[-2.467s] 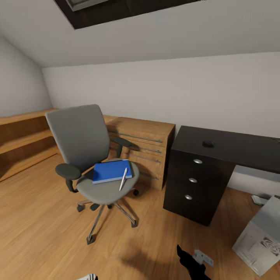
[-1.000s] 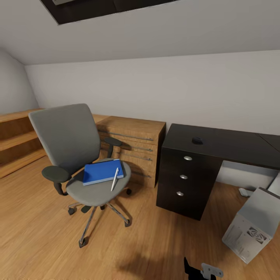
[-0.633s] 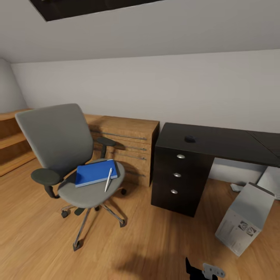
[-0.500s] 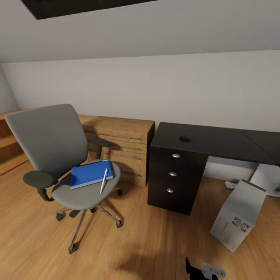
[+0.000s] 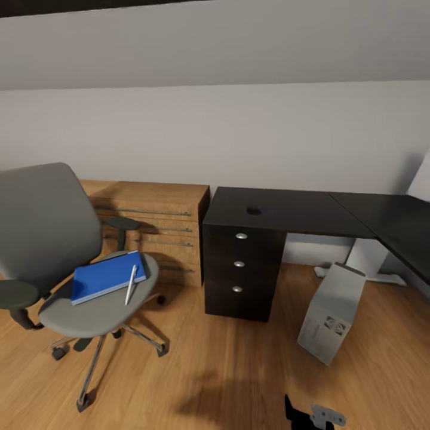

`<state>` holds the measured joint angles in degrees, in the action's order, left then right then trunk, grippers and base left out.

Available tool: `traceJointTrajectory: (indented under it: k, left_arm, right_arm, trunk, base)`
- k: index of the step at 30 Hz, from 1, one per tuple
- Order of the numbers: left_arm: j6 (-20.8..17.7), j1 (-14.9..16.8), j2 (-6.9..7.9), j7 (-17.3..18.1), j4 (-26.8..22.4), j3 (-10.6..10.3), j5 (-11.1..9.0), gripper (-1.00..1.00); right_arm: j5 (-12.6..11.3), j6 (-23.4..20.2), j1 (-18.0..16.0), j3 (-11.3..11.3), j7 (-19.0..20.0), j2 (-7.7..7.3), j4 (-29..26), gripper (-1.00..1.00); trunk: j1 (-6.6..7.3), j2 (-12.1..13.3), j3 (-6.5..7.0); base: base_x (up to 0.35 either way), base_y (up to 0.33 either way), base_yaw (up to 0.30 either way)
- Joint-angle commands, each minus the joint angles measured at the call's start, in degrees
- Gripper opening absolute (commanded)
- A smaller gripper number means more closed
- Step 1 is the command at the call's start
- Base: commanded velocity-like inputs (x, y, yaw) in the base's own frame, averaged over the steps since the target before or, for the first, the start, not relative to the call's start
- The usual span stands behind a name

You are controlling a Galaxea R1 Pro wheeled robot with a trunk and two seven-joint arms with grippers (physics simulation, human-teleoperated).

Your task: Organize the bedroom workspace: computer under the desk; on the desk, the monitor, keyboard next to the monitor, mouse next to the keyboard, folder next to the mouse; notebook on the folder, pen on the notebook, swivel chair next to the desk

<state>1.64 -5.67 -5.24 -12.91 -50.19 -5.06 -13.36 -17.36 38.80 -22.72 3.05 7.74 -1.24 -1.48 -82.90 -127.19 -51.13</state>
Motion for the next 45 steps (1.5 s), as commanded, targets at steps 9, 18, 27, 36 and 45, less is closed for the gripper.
traceJointTrajectory:
  k: [9, 18, 27, 36, 45]
  left_arm:
    - [0.1, 10.4, -2.19, -0.6, 19.3, -0.2, 2.2, 1.0]
    - [-1.4, 18.1, -2.66, -0.7, 26.6, -0.1, 2.4, 1.0]
    - [-14.6, 27.6, -3.11, -0.3, 25.9, -0.1, 2.1, 1.0]
    - [-12.0, 30.0, -4.18, 0.0, 25.3, 0.2, 2.2, 1.0]
    - [3.1, 30.2, -4.47, 0.1, 25.9, 0.0, 2.4, 1.0]
  right_arm:
    - [-0.3, 0.3, 0.0, 0.3, 0.6, -0.07, 0.1, 1.0]
    - [-0.1, 0.4, 0.0, 0.1, 0.6, -0.07, -0.1, 1.0]
    - [0.2, 0.3, 0.0, -0.1, 0.6, -0.14, -0.3, 1.0]
    - [0.2, 0.2, 0.0, -0.1, 0.4, 0.15, -0.2, 1.0]
    - [-0.1, 1.7, 0.0, -0.1, 0.3, 0.62, -0.5, 1.0]
  trunk:
    - [0.01, 0.0, -0.04]
    - [0.01, 0.0, -0.04]
    - [0.01, 0.0, -0.04]
    - [0.01, 0.0, -0.04]
    - [0.01, 0.0, -0.04]
  base:
    - [0.0, 0.0, -0.297]
    - [0.0, 0.0, -0.297]
    - [0.0, 0.0, -0.295]
    - [0.0, 0.0, -0.153]
    - [0.0, 0.0, -0.014]
